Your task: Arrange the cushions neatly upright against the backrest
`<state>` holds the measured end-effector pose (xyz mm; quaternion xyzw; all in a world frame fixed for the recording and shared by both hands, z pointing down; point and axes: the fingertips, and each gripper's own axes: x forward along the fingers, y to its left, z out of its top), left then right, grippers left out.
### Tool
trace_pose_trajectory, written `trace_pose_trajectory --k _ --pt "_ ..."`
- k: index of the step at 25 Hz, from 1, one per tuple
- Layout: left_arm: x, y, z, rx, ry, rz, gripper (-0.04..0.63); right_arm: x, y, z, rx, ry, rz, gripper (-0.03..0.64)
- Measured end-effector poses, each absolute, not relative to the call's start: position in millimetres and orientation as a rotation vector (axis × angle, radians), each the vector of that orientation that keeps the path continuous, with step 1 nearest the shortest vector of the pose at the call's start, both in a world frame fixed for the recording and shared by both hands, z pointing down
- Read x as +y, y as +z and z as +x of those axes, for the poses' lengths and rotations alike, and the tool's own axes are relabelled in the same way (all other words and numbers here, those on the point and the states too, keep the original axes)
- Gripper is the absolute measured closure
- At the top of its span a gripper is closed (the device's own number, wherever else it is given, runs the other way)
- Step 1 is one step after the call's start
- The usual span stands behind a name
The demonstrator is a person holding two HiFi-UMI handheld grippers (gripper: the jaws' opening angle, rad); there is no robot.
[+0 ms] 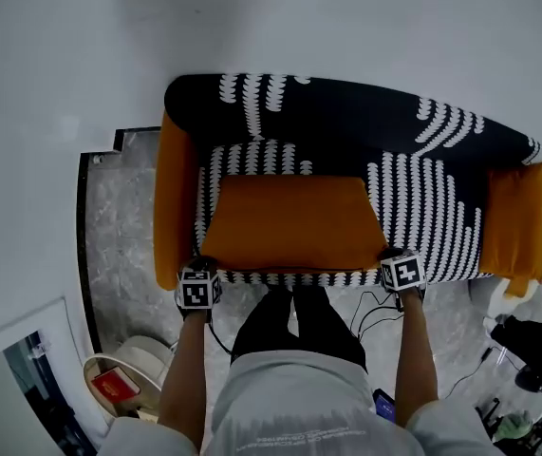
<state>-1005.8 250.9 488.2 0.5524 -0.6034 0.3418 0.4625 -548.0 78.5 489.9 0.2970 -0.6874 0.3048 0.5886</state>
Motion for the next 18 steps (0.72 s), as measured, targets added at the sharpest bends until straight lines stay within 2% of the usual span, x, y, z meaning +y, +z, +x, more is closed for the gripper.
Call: trace_pose_trajectory --k 18 --pt "118.7 436.4 -1050.8 -1.668 0.778 1.423 0.537 -57.6 453.6 -600.4 -1.789 0.702 0.568 0.586"
